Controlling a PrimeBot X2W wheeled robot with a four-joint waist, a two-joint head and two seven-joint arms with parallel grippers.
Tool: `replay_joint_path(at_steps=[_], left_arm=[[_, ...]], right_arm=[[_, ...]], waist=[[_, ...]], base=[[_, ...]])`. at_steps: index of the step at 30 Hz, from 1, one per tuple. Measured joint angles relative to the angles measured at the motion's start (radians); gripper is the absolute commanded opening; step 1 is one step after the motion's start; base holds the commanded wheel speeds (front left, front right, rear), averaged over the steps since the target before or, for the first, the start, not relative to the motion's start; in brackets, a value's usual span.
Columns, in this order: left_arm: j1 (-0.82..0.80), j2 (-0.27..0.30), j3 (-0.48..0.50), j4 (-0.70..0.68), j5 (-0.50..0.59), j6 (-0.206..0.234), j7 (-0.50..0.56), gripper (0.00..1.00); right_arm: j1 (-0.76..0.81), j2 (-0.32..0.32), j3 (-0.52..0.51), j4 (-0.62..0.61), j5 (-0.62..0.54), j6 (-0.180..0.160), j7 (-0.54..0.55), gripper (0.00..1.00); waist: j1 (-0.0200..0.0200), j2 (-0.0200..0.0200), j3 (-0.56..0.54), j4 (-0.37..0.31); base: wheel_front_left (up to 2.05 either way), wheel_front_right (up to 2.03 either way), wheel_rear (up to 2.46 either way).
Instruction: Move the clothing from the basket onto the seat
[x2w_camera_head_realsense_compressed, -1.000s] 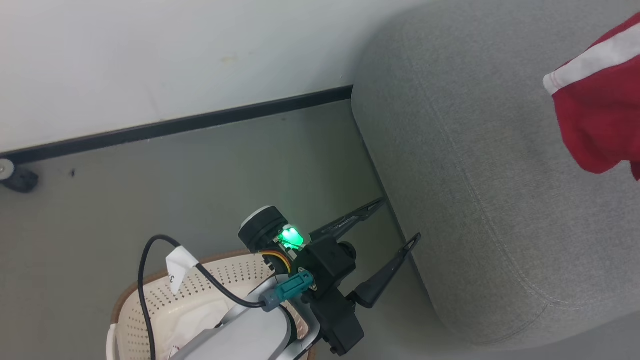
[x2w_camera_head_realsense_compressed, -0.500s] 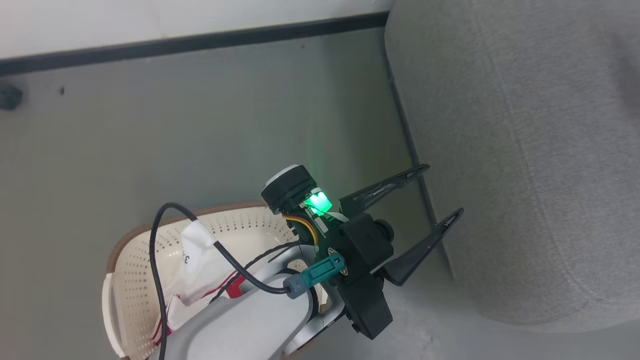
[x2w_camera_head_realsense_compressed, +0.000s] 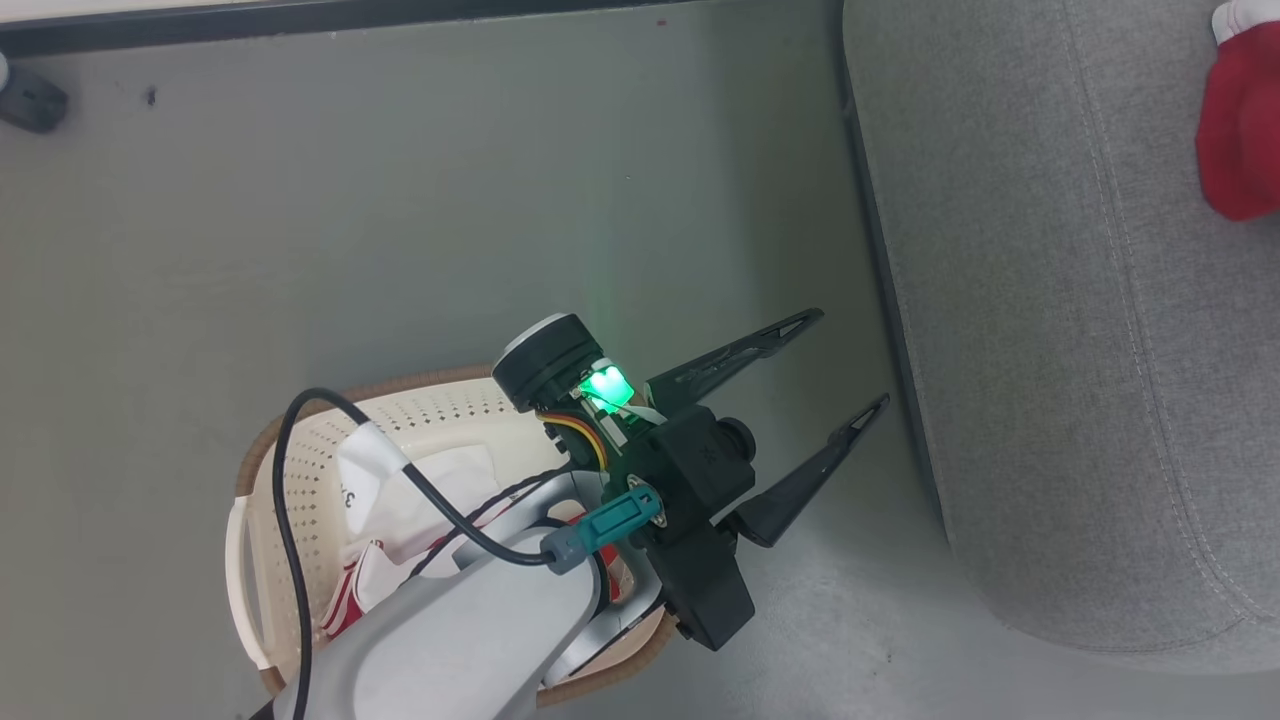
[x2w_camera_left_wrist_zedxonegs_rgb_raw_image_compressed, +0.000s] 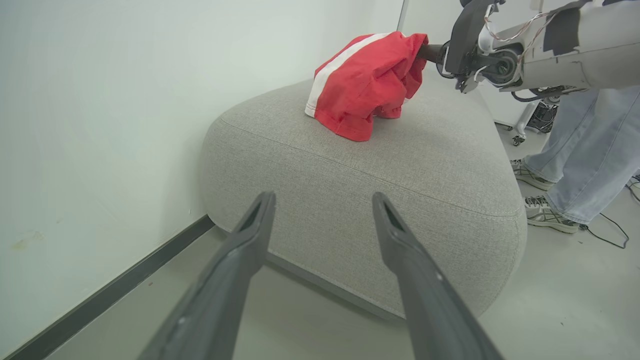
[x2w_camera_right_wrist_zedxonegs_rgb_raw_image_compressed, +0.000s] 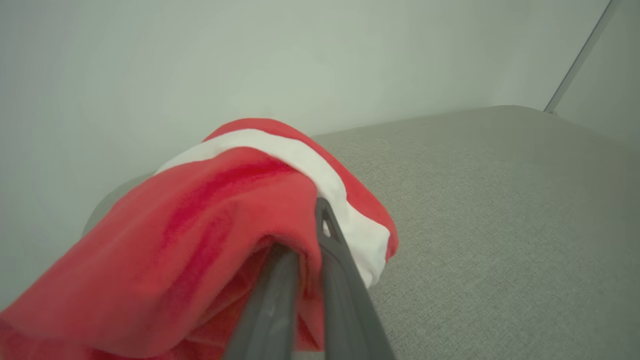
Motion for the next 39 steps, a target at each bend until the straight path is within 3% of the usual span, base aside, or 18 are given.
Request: replay_joint_path(at_steps=[3,4,5,7,15,24,39], left_arm=[[-0.002,0.002,0.000,0.016,0.000,-0.007,-0.011,1.00],[-0.002,0.004,0.000,0.020,0.000,-0.007,-0.012,1.00],[-0.002,0.006,0.000,0.025,0.000,-0.007,-0.016,1.00],[-0.002,0.008,0.000,0.035,0.000,-0.007,-0.019,1.00],[0.000,0.004,0.001,0.079,-0.004,-0.007,-0.053,1.00],[0.031,0.013,0.027,0.136,-0.027,-0.007,-0.098,1.00],[0.138,0.013,0.062,0.191,-0.084,0.012,-0.154,1.00]], right_arm=[[0.002,0.003,0.021,0.048,-0.011,0.000,0.000,0.00],[0.002,0.007,0.029,0.059,-0.018,0.000,0.000,0.09],[0.002,0.010,0.038,0.067,-0.026,0.001,0.000,0.29],[0.002,0.015,0.052,0.081,-0.042,0.002,0.000,1.00],[0.015,0.018,0.114,0.125,-0.095,0.009,0.000,1.00],[0.130,0.035,0.178,0.151,-0.105,0.009,0.000,1.00],[0.317,0.080,0.317,0.091,-0.012,0.009,0.045,1.00]], waist=[[-0.0001,-0.0001,-0.005,-0.002],[-0.0001,-0.0001,-0.007,-0.003],[-0.0001,-0.0001,-0.010,-0.005],[-0.0001,-0.0001,-0.018,-0.008],[-0.0001,-0.0001,-0.064,-0.022],[-0.0001,-0.0001,-0.143,-0.033],[-0.0003,-0.0002,-0.299,-0.024]], base=[[0.00,0.00,0.00],[0.00,0.00,0.00],[0.00,0.00,0.00],[0.00,0.00,0.00],[0.00,0.00,0.00],[0.00,0.00,0.00],[0.00,0.00,0.00]])
